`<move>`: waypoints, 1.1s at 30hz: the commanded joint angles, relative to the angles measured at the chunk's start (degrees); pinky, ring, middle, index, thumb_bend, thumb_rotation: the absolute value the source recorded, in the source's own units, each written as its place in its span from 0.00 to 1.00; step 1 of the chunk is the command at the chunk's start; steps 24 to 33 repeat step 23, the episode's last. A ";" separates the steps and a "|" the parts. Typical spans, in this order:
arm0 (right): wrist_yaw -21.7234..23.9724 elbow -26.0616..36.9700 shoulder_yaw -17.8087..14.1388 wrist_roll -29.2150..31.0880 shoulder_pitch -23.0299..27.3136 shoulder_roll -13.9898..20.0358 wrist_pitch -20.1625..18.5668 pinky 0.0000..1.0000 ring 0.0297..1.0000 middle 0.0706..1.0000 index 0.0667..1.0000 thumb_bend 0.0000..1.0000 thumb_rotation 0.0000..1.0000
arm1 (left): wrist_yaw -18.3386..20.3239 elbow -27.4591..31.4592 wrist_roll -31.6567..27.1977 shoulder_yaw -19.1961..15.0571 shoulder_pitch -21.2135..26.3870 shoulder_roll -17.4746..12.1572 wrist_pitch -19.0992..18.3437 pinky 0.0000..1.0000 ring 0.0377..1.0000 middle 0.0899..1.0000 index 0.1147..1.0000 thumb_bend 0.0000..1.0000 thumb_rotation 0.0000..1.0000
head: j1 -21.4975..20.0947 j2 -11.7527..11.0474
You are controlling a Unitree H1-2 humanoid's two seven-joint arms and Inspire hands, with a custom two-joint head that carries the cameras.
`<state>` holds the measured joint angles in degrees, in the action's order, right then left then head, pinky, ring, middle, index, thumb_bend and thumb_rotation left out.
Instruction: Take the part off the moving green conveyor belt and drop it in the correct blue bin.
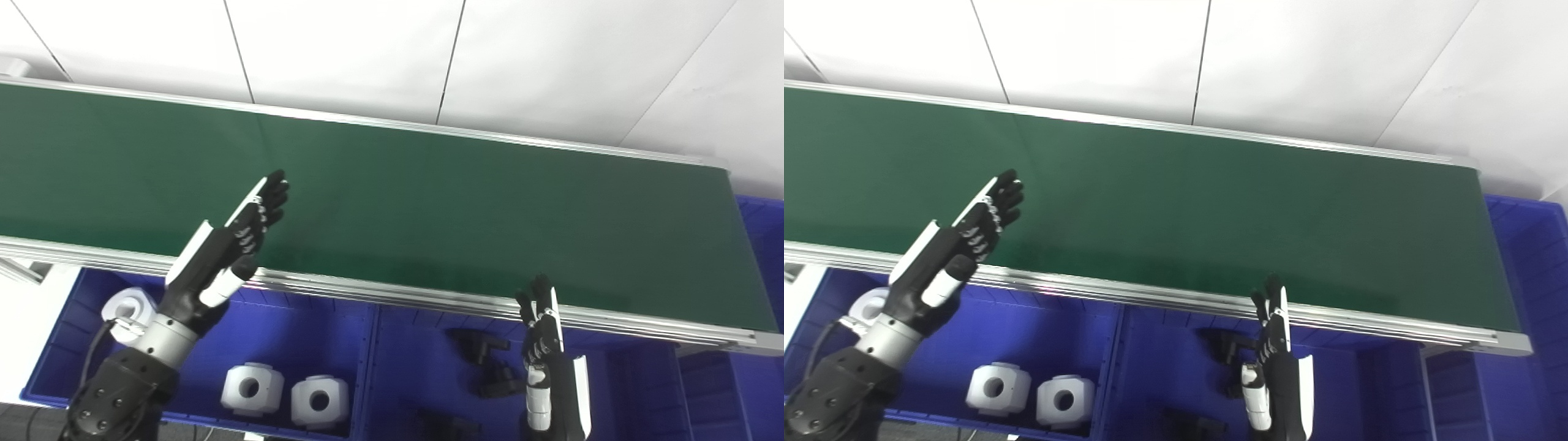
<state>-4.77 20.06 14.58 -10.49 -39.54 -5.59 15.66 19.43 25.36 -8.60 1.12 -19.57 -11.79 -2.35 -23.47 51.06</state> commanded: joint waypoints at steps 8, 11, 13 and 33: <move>-0.90 1.17 2.43 -0.02 -1.76 -2.04 2.30 1.00 0.97 1.00 1.00 0.89 0.99 | -2.41 5.59 -2.35 1.51 -5.50 2.87 3.17 1.00 1.00 1.00 1.00 0.95 0.87 | 0.41 0.66; -0.91 1.23 2.42 -0.14 -1.58 -1.95 1.97 0.99 0.96 1.00 1.00 0.91 0.99 | -3.05 7.20 -2.01 2.83 -9.40 4.46 4.66 1.00 1.00 1.00 1.00 0.91 0.88 | 0.69 0.57; -0.82 1.32 2.32 0.13 -1.56 -1.74 1.83 0.99 0.95 1.00 1.00 0.91 0.99 | -3.44 7.97 -2.16 3.59 -12.22 5.19 5.72 1.00 1.00 1.00 1.00 0.88 0.88 | 1.14 0.49; -0.30 1.89 1.92 0.85 -1.73 -0.04 1.48 0.99 0.95 1.00 1.00 0.92 1.00 | -5.11 10.74 0.81 6.73 -23.68 6.17 10.01 1.00 1.00 1.00 1.00 0.71 0.96 | 4.17 0.28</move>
